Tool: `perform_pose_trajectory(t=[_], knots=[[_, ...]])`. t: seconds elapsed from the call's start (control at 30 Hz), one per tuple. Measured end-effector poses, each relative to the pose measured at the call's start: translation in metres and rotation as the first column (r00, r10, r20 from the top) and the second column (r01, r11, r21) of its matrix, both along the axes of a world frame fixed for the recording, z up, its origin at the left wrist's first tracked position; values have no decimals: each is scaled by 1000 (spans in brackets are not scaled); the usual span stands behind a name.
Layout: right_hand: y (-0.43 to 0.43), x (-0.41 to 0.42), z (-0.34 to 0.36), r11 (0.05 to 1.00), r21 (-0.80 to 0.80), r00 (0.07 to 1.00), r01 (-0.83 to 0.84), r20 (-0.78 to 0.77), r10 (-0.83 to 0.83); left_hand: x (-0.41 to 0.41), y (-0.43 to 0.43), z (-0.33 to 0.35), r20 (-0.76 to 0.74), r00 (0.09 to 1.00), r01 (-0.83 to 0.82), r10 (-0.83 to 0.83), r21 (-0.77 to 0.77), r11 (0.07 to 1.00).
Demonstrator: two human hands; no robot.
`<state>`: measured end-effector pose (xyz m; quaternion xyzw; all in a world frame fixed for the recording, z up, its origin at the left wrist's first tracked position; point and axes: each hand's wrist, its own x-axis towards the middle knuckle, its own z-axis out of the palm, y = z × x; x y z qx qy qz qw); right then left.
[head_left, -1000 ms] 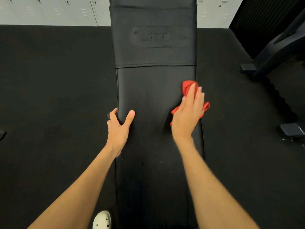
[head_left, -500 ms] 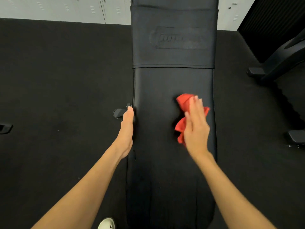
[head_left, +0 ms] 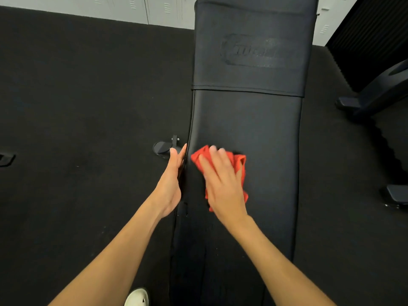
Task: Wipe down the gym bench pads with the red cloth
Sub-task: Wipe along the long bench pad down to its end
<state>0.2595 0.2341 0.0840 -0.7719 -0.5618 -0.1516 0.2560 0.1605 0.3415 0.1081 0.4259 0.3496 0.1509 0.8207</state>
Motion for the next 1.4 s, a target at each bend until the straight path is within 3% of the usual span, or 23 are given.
perform_pose_trajectory(t=[0.13, 0.23, 0.33, 0.43, 0.53, 0.63, 0.73, 0.93, 1.03, 1.13, 1.17, 1.27, 1.33, 1.4], knots=[[-17, 21, 5, 924, -241, 933, -297, 133, 335, 1, 1, -3, -16, 1000, -8, 8, 18, 1000], [-8, 57, 29, 864, -336, 870, -375, 193, 453, 3, 1, -4, -7, 1000, -13, 13, 9, 1000], [17, 82, 52, 928, -196, 933, -318, 109, 343, 3, 0, -3, -19, 1000, -5, 5, -2, 1000], [48, 94, 77, 996, -27, 996, -83, -24, 82, 3, 0, -1, -37, 999, -7, 7, -2, 1000], [69, 79, 85, 990, 88, 990, 112, -93, -103, 2, -1, 0, -49, 999, -7, 7, 0, 1000], [68, 50, 75, 985, 124, 986, 122, -132, -105, -1, -2, 4, -41, 998, 47, -47, -11, 999], [51, 30, 55, 996, 91, 1000, -6, -27, 8, -4, 0, 2, -33, 997, 73, -73, 3, 997], [-5, -1, -1, 960, -114, 958, -256, 105, 268, -13, -3, -18, -64, 997, 47, -45, 20, 999], [-40, -10, -25, 842, -401, 849, -360, 233, 474, -14, -2, -20, -62, 997, 44, -44, -5, 999], [-49, 5, -21, 668, -599, 729, -442, 194, 656, -15, -1, -22, -48, 998, 35, -35, -8, 999], [-44, 14, -14, 650, -616, 719, -445, 187, 669, -16, -1, -24, -42, 998, 43, -44, -11, 999], [-9, 40, 23, 812, -409, 842, -417, 161, 514, -19, -1, -30, -22, 998, 64, -64, -31, 997], [18, 63, 51, 944, -188, 952, -270, 96, 291, -25, -5, -35, -25, 998, 56, -58, -60, 997], [44, 79, 77, 998, -33, 998, -60, -35, 59, -31, -11, -41, -32, 997, 63, -66, -73, 995]])
